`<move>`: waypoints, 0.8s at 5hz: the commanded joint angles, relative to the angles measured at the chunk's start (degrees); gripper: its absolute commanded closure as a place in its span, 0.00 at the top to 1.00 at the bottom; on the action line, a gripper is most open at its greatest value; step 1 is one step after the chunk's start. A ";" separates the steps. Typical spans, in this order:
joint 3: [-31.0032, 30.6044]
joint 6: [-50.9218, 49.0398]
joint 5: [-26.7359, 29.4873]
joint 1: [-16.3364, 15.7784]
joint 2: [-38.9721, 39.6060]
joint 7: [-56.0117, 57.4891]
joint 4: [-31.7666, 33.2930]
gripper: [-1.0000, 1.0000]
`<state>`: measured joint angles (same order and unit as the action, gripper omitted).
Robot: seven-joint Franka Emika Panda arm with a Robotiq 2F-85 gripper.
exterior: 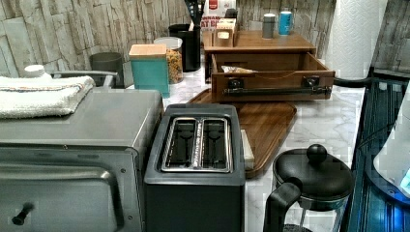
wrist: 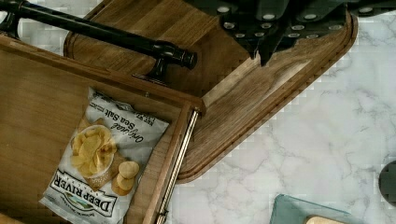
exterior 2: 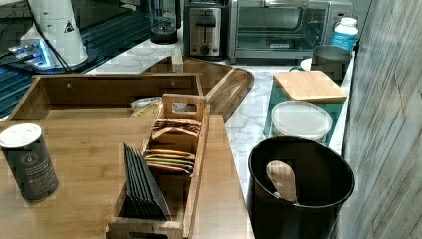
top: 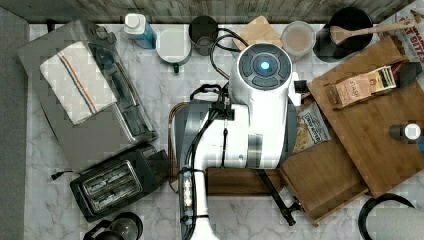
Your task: Close the drawer.
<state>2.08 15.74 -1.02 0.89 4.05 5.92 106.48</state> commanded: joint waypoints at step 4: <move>-1.37 4.95 2.75 -0.06 -5.08 27.60 9.93 0.00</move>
<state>1.73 18.24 -0.94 0.73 5.06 26.94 110.84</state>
